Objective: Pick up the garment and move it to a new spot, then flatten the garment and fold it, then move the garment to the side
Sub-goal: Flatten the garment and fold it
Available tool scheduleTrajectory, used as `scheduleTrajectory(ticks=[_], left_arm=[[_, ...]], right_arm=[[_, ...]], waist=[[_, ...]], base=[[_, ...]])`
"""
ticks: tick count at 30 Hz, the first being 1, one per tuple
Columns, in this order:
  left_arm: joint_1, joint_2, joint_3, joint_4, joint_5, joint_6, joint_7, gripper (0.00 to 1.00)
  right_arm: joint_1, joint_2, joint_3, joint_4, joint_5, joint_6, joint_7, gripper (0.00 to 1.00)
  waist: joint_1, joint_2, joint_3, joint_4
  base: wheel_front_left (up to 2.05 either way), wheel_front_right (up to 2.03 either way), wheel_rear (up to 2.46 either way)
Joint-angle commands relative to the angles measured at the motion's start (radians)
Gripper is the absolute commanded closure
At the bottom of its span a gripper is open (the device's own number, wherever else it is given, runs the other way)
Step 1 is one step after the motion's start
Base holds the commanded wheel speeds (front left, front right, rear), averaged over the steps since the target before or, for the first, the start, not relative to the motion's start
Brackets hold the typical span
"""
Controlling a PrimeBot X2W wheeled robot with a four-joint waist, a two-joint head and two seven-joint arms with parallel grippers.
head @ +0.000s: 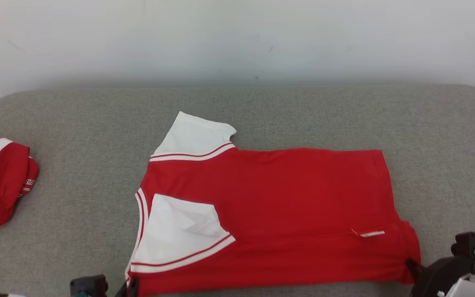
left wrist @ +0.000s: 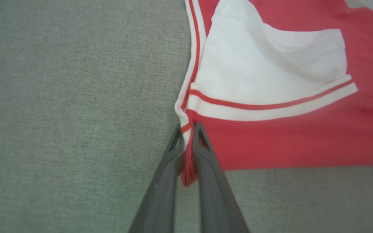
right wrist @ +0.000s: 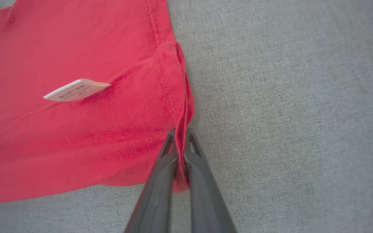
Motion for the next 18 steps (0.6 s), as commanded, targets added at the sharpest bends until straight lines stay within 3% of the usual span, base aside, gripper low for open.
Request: scheduleTrajectory(ticks=[1, 8, 9, 10, 11, 18], left_arm=[[0.025, 0.008, -0.001, -0.013, 0.004, 0.012, 0.0, 1.0], [0.117, 0.018, 0.006, -0.08, -0.01, 0.063, -0.018, 1.0], [0.135, 0.006, 0.012, -0.076, -0.019, 0.058, -0.036, 0.49], [0.133, 0.007, 0.014, -0.073, -0.017, 0.057, -0.041, 0.0], [0.13, 0.006, 0.015, -0.069, -0.017, 0.057, -0.042, 0.0], [0.085, 0.055, 0.046, -0.078, 0.003, 0.083, -0.042, 0.0]], right_arm=[[0.02, -0.003, -0.004, -0.007, 0.007, 0.001, -0.006, 1.0], [0.089, -0.002, 0.005, -0.003, 0.049, 0.001, -0.022, 1.0], [0.105, -0.002, 0.018, 0.009, 0.058, 0.001, -0.026, 1.0], [0.104, -0.002, 0.021, 0.009, 0.063, 0.001, -0.037, 0.35], [0.101, -0.002, 0.019, 0.011, 0.064, 0.001, -0.046, 0.0], [0.046, -0.002, 0.0, -0.024, 0.006, 0.001, -0.061, 0.0]], waist=[[0.0001, 0.0, 0.001, 0.0], [0.0001, 0.0, 0.006, -0.001], [0.0001, 0.0, 0.01, 0.0], [0.0001, 0.0, 0.012, 0.0], [0.0001, 0.0, 0.013, 0.0], [0.0001, 0.0, 0.033, -0.007]], base=[[0.0, 0.0, 0.0], [0.0, 0.0, 0.0], [0.0, 0.0, 0.0], [0.0, 0.0, 0.0], [0.0, 0.0, 0.0], [0.0, 0.0, 0.0]])
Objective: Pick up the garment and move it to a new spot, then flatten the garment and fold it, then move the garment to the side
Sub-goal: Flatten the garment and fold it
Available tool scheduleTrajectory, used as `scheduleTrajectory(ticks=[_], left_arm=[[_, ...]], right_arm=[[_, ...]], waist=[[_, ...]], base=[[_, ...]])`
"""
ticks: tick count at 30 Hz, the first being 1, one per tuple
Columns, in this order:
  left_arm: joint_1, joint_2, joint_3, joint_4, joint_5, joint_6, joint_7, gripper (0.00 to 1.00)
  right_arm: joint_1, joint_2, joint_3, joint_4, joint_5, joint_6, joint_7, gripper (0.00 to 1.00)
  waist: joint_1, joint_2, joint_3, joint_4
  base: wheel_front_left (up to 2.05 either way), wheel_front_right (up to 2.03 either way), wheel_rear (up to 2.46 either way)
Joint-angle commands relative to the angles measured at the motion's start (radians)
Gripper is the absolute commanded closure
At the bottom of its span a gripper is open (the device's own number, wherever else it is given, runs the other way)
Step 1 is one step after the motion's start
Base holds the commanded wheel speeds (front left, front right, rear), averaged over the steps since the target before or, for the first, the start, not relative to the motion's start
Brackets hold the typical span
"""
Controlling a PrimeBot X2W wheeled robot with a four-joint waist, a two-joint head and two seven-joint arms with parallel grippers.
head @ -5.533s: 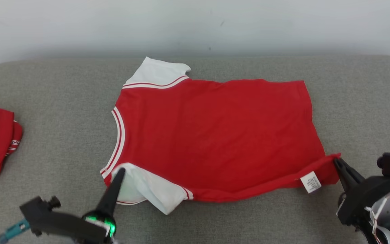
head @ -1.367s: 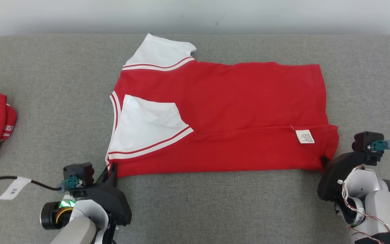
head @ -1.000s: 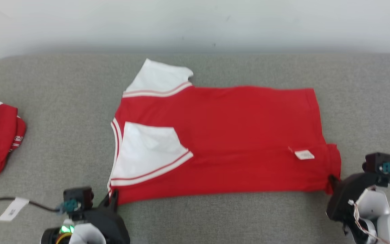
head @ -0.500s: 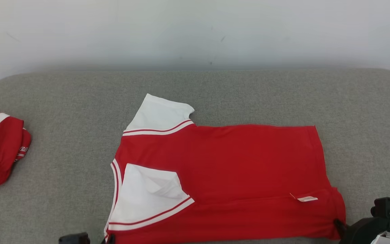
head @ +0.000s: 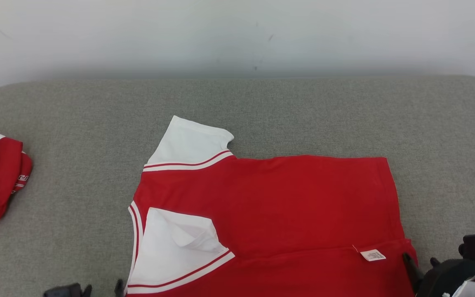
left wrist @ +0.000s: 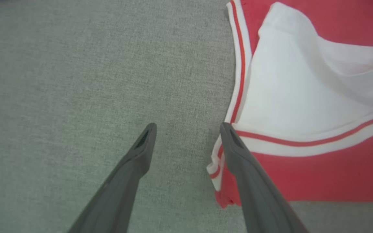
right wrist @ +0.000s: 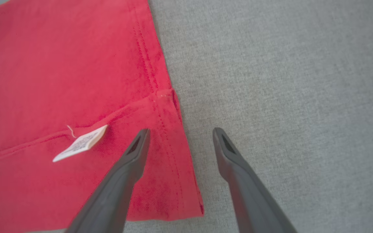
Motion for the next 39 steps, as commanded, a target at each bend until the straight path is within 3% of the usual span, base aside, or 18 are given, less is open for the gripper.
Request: scheduleTrajectory(ticks=[1, 4, 8, 12, 15, 20, 23, 33, 39], left_arm=[[-0.032, 0.017, 0.009, -0.015, 0.016, 0.006, 0.005, 0.0], [-0.093, 0.051, 0.013, -0.045, 0.042, 0.005, 0.028, 0.0], [-0.235, 0.08, 0.003, -0.073, 0.07, -0.037, 0.083, 0.0], [-0.412, 0.072, -0.014, -0.024, 0.1, -0.075, 0.155, 0.0], [-0.555, 0.049, -0.033, 0.059, 0.119, -0.119, 0.199, 0.0], [-0.767, 0.008, -0.082, 0.219, 0.146, -0.241, 0.25, 0.0], [-0.87, -0.013, -0.101, 0.317, 0.171, -0.28, 0.27, 0.0], [-1.055, -0.036, -0.123, 0.56, 0.203, -0.327, 0.311, 0.0], [-1.102, -0.05, -0.137, 0.623, 0.209, -0.325, 0.342, 0.0]], right_arm=[[-0.021, -0.001, -0.003, -0.018, -0.019, 0.001, 0.0, 0.0], [-0.067, -0.001, -0.008, -0.073, -0.067, 0.001, 0.011, 0.0], [-0.154, -0.003, 0.019, -0.133, -0.119, 0.001, 0.035, 0.0], [-0.269, -0.017, 0.08, -0.13, -0.129, 0.001, 0.036, 0.0], [-0.351, -0.028, 0.144, -0.096, -0.129, 0.001, 0.023, 0.0], [-0.458, -0.046, 0.228, -0.044, -0.126, 0.001, -0.007, 0.0], [-0.508, -0.054, 0.271, -0.023, -0.12, 0.001, -0.02, 0.0], [-0.554, -0.068, 0.331, 0.004, -0.107, 0.001, -0.057, 0.0], [-0.54, -0.069, 0.333, 0.008, -0.109, 0.001, -0.062, 0.0]], waist=[[0.0, 0.0, 0.01, -0.004], [0.0, 0.0, 0.032, -0.007], [0.0, 0.0, 0.081, -0.019], [0.0, 0.0, 0.15, -0.044], [0.0, 0.0, 0.201, -0.067], [0.0, 0.0, 0.278, -0.101], [0.0, 0.0, 0.318, -0.124], [0.0, 0.0, 0.377, -0.158], [0.0, 0.0, 0.372, -0.166]], base=[[0.0, 0.0, 0.0], [0.0, 0.0, 0.0], [0.0, 0.0, 0.0], [0.0, 0.0, 0.0], [0.0, 0.0, 0.0], [0.0, 0.0, 0.0], [0.0, 0.0, 0.0], [0.0, 0.0, 0.0], [0.0, 0.0, 0.0]])
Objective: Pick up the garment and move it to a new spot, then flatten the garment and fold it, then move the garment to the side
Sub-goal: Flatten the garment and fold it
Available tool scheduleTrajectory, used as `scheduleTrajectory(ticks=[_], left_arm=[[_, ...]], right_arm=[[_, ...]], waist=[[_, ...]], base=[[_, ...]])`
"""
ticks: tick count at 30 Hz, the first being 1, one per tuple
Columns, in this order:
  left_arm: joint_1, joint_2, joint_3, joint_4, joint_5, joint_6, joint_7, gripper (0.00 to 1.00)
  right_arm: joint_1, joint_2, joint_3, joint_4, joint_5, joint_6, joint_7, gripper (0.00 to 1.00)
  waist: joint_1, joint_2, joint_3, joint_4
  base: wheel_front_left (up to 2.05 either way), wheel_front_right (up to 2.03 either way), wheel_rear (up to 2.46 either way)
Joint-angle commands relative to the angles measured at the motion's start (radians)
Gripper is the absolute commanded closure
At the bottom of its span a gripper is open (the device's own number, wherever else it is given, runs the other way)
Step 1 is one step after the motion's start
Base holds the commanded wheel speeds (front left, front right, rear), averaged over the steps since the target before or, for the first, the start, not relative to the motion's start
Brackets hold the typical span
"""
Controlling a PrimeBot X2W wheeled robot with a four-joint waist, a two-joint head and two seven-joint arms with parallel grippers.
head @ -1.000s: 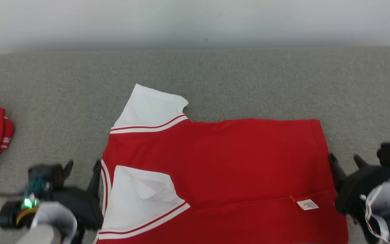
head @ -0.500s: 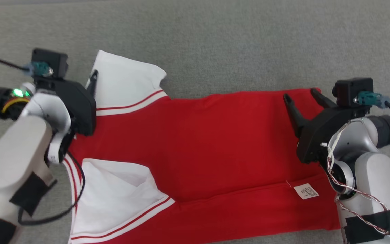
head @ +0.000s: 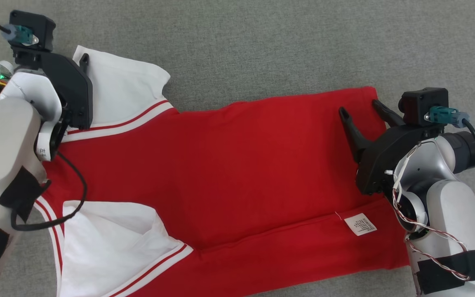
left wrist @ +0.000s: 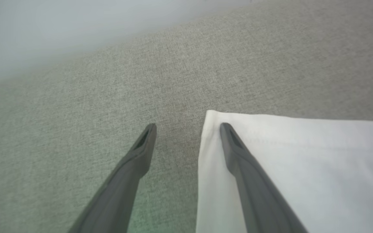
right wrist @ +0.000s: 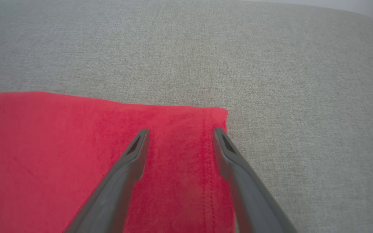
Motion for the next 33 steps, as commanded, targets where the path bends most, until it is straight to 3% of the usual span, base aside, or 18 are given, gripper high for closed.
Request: scheduleTrajectory(ticks=[1, 3, 4, 5, 6, 7, 8, 10, 12, 18, 24, 33], left_arm=[[-0.005, -0.001, -0.006, 0.01, 0.006, 0.002, 0.008, 0.0], [-0.015, -0.004, -0.011, 0.023, 0.003, -0.001, 0.028, 0.0], [-0.014, -0.005, -0.014, 0.028, 0.001, -0.002, 0.036, 0.06], [-0.011, -0.006, -0.018, 0.031, 0.001, -0.005, 0.044, 0.18], [-0.01, -0.006, -0.021, 0.033, -0.001, -0.009, 0.049, 0.43], [-0.007, -0.004, -0.023, 0.035, -0.001, -0.011, 0.054, 0.55], [-0.005, -0.001, -0.028, 0.034, -0.001, -0.024, 0.058, 0.62], [0.005, 0.0, -0.029, 0.035, -0.009, -0.035, 0.063, 0.9], [0.012, -0.001, -0.027, 0.034, -0.022, -0.046, 0.069, 1.0], [-0.005, 0.012, -0.021, 0.027, -0.029, -0.047, 0.066, 1.0], [-0.024, 0.026, 0.005, -0.008, -0.058, -0.062, 0.054, 1.0], [-0.055, 0.05, 0.016, -0.096, -0.081, -0.084, 0.079, 1.0]], right_arm=[[0.013, 0.0, 0.003, 0.001, 0.004, 0.001, -0.005, 0.0], [0.016, 0.003, 0.004, 0.002, 0.005, 0.001, -0.005, 0.0], [0.016, 0.004, 0.006, 0.003, 0.007, 0.001, -0.005, 0.0], [0.015, 0.004, 0.007, 0.004, 0.008, 0.001, -0.005, 0.0], [0.015, 0.003, 0.008, 0.003, 0.009, 0.001, -0.005, 0.0], [0.018, 0.002, 0.008, 0.002, 0.009, 0.001, -0.005, 0.0], [0.02, 0.001, 0.009, 0.003, 0.01, 0.001, -0.005, 0.0], [0.022, 0.002, 0.01, 0.003, 0.01, 0.001, -0.002, 0.0], [0.022, 0.004, 0.012, 0.001, 0.01, 0.001, 0.003, 0.0], [-0.002, -0.005, 0.008, -0.001, 0.013, 0.001, 0.016, 0.0], [-0.047, -0.014, -0.049, 0.01, -0.066, 0.001, 0.022, 0.0], [-0.143, -0.063, -0.068, 0.072, -0.127, 0.001, 0.141, 0.0]], waist=[[-0.0002, -0.0002, -0.001, -0.002], [-0.0002, -0.0002, 0.0, -0.004], [-0.0002, -0.0002, 0.0, -0.005], [-0.0002, -0.0002, -0.001, -0.006], [-0.0002, -0.0002, -0.001, -0.006], [-0.0002, -0.0002, -0.002, -0.007], [-0.0002, -0.0002, -0.003, -0.008], [-0.0002, -0.0002, -0.004, -0.011], [-0.0002, -0.0002, -0.001, -0.014], [-0.0002, -0.0002, 0.009, -0.017], [-0.0002, -0.0002, 0.023, -0.003], [-0.0002, -0.0002, 0.064, 0.019]], base=[[0.0, 0.0, 0.0], [0.0, 0.0, 0.0], [0.0, 0.0, 0.0], [0.0, 0.0, 0.0], [0.0, 0.0, 0.0], [0.0, 0.0, 0.0], [0.0, 0.0, 0.0], [0.0, 0.0, 0.0], [0.0, 0.0, 0.0], [0.0, 0.0, 0.0], [0.0, 0.0, 0.0], [0.0, 0.0, 0.0]])
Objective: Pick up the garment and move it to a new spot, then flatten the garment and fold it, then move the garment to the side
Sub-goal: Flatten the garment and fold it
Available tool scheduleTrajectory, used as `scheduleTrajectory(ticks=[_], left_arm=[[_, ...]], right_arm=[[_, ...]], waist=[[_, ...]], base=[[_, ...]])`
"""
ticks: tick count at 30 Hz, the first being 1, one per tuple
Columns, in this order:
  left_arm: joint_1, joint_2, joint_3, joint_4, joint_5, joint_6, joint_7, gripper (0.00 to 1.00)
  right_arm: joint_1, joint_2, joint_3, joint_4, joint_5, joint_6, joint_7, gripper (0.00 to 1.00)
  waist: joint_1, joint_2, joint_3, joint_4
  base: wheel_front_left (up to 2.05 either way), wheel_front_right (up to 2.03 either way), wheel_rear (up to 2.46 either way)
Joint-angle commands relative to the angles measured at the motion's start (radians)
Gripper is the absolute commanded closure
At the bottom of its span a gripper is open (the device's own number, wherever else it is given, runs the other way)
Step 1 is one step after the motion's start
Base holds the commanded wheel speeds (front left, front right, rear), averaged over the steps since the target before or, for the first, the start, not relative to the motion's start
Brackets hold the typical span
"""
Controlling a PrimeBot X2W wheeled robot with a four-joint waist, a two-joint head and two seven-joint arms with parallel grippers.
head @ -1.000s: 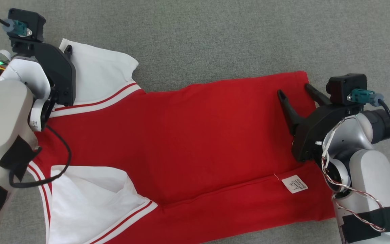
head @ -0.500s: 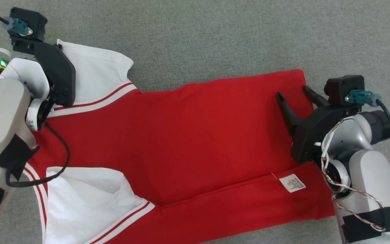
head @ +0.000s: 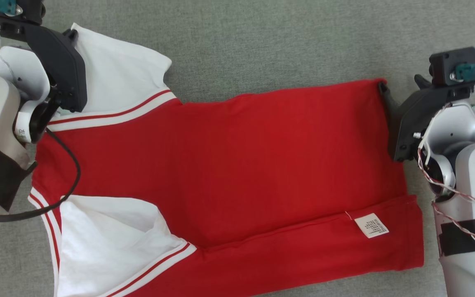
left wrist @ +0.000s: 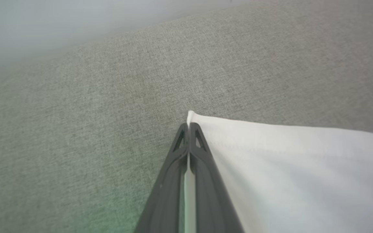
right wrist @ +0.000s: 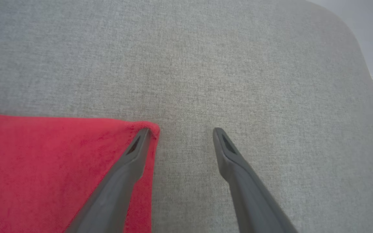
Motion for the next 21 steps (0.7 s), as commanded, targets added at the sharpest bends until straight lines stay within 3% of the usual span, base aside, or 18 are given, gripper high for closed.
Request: scheduleTrajectory(ticks=[1, 13, 14, 15, 16, 17, 21], left_arm=[[-0.012, 0.014, -0.003, -0.012, 0.003, 0.002, 0.006, 1.0], [0.02, 0.034, -0.007, -0.06, -0.005, 0.025, 0.022, 1.0], [0.02, 0.033, -0.007, -0.061, -0.007, 0.025, 0.021, 1.0], [0.02, 0.03, -0.007, -0.061, -0.008, 0.026, 0.018, 1.0], [0.021, 0.027, -0.008, -0.061, -0.008, 0.027, 0.015, 1.0], [0.023, 0.024, -0.007, -0.061, -0.01, 0.027, 0.01, 1.0], [0.035, 0.011, -0.001, -0.061, -0.015, 0.027, -0.027, 1.0]], right_arm=[[-0.021, -0.004, 0.002, 0.009, -0.005, 0.001, 0.011, 0.0], [-0.031, -0.021, 0.079, 0.042, 0.07, 0.001, 0.065, 0.0], [-0.031, -0.028, 0.087, 0.046, 0.077, 0.001, 0.072, 0.4], [-0.032, -0.033, 0.092, 0.048, 0.08, 0.001, 0.075, 0.59], [-0.034, -0.038, 0.096, 0.049, 0.083, 0.001, 0.075, 0.89], [-0.037, -0.042, 0.098, 0.05, 0.084, 0.001, 0.071, 1.0], [-0.033, -0.054, 0.1, 0.047, 0.078, 0.001, 0.047, 1.0]], waist=[[0.0, -0.0001, 0.013, 0.009], [0.0, -0.0001, 0.017, 0.019], [0.0, -0.0001, 0.017, 0.02], [0.0, -0.0001, 0.017, 0.021], [0.0, -0.0001, 0.017, 0.022], [0.0, -0.0001, 0.016, 0.023], [0.0, -0.0001, 0.004, 0.028]], base=[[0.0, 0.0, 0.0], [0.0, 0.0, 0.0], [0.0, 0.0, 0.0], [0.0, 0.0, 0.0], [0.0, 0.0, 0.0], [0.0, 0.0, 0.0], [0.0, 0.0, 0.0]])
